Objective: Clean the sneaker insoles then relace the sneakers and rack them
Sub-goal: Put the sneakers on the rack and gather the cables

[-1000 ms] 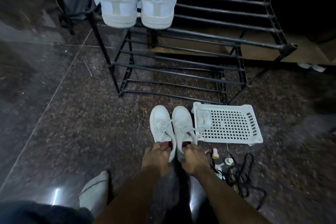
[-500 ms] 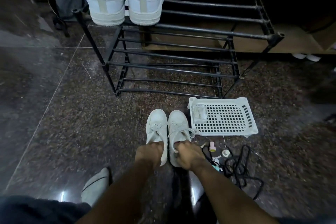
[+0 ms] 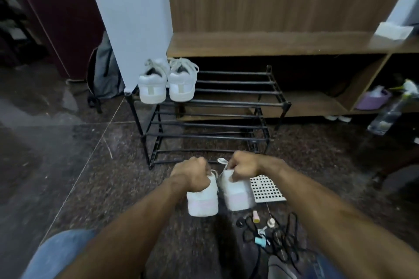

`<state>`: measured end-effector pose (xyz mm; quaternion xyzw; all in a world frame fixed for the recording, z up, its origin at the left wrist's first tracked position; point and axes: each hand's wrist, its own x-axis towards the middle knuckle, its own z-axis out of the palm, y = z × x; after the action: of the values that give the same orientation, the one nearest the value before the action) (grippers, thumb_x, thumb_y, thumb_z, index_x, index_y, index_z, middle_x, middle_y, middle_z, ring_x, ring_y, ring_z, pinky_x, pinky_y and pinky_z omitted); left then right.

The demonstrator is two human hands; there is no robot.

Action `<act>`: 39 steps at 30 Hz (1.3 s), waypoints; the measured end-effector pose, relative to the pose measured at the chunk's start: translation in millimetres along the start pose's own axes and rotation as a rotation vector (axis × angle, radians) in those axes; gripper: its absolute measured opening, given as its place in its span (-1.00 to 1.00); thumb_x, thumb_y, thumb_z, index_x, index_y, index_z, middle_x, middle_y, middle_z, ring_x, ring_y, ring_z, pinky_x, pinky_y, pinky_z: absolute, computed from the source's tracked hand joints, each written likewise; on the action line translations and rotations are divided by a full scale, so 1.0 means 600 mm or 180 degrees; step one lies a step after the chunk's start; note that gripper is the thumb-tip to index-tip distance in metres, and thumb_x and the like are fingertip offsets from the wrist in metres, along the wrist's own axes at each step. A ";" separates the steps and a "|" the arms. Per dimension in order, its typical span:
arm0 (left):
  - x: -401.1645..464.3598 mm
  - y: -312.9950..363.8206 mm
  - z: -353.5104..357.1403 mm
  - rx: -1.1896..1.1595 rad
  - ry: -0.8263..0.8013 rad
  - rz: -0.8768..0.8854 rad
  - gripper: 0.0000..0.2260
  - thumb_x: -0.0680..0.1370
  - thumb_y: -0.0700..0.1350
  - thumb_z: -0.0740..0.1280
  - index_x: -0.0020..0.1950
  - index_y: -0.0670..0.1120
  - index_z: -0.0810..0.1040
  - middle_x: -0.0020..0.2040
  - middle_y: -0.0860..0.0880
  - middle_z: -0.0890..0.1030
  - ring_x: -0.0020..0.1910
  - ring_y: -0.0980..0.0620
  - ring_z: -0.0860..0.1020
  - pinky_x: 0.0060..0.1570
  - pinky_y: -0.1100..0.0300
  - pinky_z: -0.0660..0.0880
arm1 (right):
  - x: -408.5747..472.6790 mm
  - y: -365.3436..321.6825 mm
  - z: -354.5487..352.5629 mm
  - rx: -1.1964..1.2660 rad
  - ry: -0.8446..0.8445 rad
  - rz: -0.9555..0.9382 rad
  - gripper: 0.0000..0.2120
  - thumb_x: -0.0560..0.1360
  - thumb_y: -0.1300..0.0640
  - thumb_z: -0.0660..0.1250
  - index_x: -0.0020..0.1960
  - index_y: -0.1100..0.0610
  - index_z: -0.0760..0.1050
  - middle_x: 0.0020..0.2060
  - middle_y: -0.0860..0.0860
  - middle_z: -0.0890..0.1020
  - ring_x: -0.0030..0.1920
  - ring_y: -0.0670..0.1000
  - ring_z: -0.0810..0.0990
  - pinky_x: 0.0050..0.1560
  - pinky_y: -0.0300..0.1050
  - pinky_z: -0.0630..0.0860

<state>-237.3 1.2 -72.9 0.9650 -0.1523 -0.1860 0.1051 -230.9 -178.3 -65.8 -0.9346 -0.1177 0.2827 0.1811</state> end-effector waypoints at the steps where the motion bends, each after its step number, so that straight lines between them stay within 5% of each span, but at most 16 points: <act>1: -0.003 0.012 -0.029 -0.0066 0.0022 0.0066 -0.74 0.35 -0.19 0.28 -0.05 0.11 0.59 -0.08 0.07 0.64 0.00 -0.01 0.60 -0.16 0.19 0.42 | -0.022 -0.007 -0.033 -0.0040 0.0062 0.0007 -0.84 0.45 0.22 0.38 0.02 0.18 0.64 -0.27 -0.03 0.56 -0.23 -0.03 0.50 -0.38 -0.28 0.37; 4: -0.011 0.050 -0.121 -0.0189 0.0222 0.0333 -0.85 0.32 -0.21 0.32 -0.26 0.06 0.54 -0.24 0.11 0.65 -0.18 0.09 0.59 -0.28 0.25 0.41 | -0.087 -0.027 -0.133 -0.0095 0.0305 0.0041 -0.82 0.40 0.17 0.41 -0.01 0.17 0.64 -0.23 -0.04 0.58 -0.21 -0.06 0.52 -0.34 -0.28 0.42; 8: -0.019 0.100 -0.233 -0.0262 0.0621 0.0740 -0.84 0.31 -0.25 0.37 -0.30 0.02 0.57 -0.28 0.08 0.61 -0.24 0.08 0.54 -0.27 0.21 0.41 | -0.155 -0.048 -0.242 0.0057 0.0863 0.0084 -0.70 0.15 0.07 0.33 -0.16 0.17 0.60 -0.26 0.06 0.60 -0.23 0.09 0.58 -0.30 -0.07 0.52; 12: -0.019 0.125 -0.316 -0.0327 0.1050 0.0861 -0.82 0.33 -0.28 0.38 -0.22 0.01 0.61 -0.28 0.09 0.61 -0.23 0.08 0.56 -0.25 0.19 0.50 | -0.196 -0.057 -0.318 0.0211 0.1508 0.0003 -0.98 0.30 0.21 0.40 -0.27 0.14 0.59 -0.33 0.06 0.57 -0.30 0.05 0.52 -0.35 -0.09 0.43; 17: 0.017 0.125 -0.351 0.0133 0.1904 0.0718 -0.75 0.38 -0.23 0.32 -0.05 0.04 0.64 -0.11 0.07 0.64 -0.08 -0.01 0.58 -0.19 0.12 0.51 | -0.173 -0.033 -0.360 0.0055 0.2196 -0.0058 -0.92 0.40 0.15 0.41 -0.11 0.10 0.63 -0.27 -0.01 0.62 -0.19 -0.01 0.58 -0.25 -0.16 0.48; 20: 0.071 0.112 -0.326 0.0581 0.2319 0.0678 -0.83 0.39 -0.20 0.26 -0.11 0.01 0.57 -0.16 0.02 0.62 -0.12 -0.10 0.58 -0.29 0.14 0.40 | -0.114 -0.008 -0.342 -0.0266 0.2585 0.0012 -0.83 0.39 0.06 0.39 -0.16 0.18 0.56 -0.34 0.00 0.55 -0.17 0.11 0.57 -0.23 -0.09 0.43; 22: 0.107 0.105 -0.303 0.0793 0.2419 0.0585 -0.87 0.42 -0.19 0.27 -0.09 -0.01 0.53 -0.15 -0.02 0.61 -0.13 -0.13 0.58 -0.31 0.14 0.33 | -0.071 0.004 -0.323 -0.0435 0.2789 0.0065 -0.85 0.43 0.03 0.38 -0.10 0.11 0.57 -0.18 0.01 0.61 -0.05 0.15 0.58 -0.15 -0.08 0.46; 24: 0.144 0.099 -0.283 0.0912 0.2442 0.0514 -0.84 0.44 -0.19 0.27 -0.02 -0.01 0.52 -0.10 -0.05 0.61 -0.12 -0.14 0.58 -0.31 0.14 0.30 | -0.026 0.018 -0.310 -0.0569 0.2884 0.0089 -0.86 0.48 0.03 0.37 -0.04 0.09 0.58 -0.07 0.04 0.63 0.03 0.18 0.57 -0.12 -0.06 0.46; 28: 0.223 0.093 -0.257 0.1053 0.2501 0.0432 -0.73 0.43 -0.19 0.29 0.12 -0.01 0.54 -0.04 -0.10 0.61 -0.09 -0.17 0.59 -0.28 0.14 0.31 | 0.057 0.057 -0.305 -0.0561 0.2915 0.0146 -0.80 0.51 0.09 0.34 -0.25 0.11 0.43 -0.24 0.03 0.50 -0.03 0.21 0.56 -0.23 -0.11 0.28; 33: 0.298 0.089 -0.242 0.1100 0.2432 0.0471 -0.70 0.44 -0.17 0.29 0.16 -0.01 0.53 -0.01 -0.11 0.60 -0.07 -0.17 0.58 -0.26 0.13 0.32 | 0.125 0.098 -0.323 -0.0712 0.2868 0.0168 -0.83 0.53 0.05 0.34 0.06 0.09 0.60 0.01 0.10 0.63 0.06 0.19 0.57 -0.17 -0.11 0.33; 36: 0.328 0.096 -0.231 0.0947 0.2440 0.0454 -0.70 0.44 -0.18 0.30 0.16 -0.01 0.53 0.00 -0.11 0.60 -0.06 -0.17 0.59 -0.27 0.12 0.34 | 0.150 0.117 -0.320 -0.0687 0.2885 0.0155 -0.90 0.51 0.08 0.35 -0.11 0.12 0.55 -0.13 0.08 0.59 -0.03 0.19 0.56 -0.22 -0.10 0.30; 39: 0.337 0.106 -0.230 0.0794 0.2426 0.0400 -0.73 0.44 -0.21 0.29 0.11 -0.01 0.54 -0.05 -0.09 0.60 -0.08 -0.16 0.58 -0.29 0.11 0.33 | 0.165 0.125 -0.314 -0.0561 0.2915 0.0237 -0.74 0.50 0.10 0.34 -0.31 0.05 0.35 -0.19 0.01 0.52 -0.14 0.13 0.51 -0.24 -0.10 0.28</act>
<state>-20.9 -105.1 2.7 0.9590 -0.1825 0.2118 0.0473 -34.3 -265.9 1.5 -0.9786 -0.0155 -0.1637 0.1240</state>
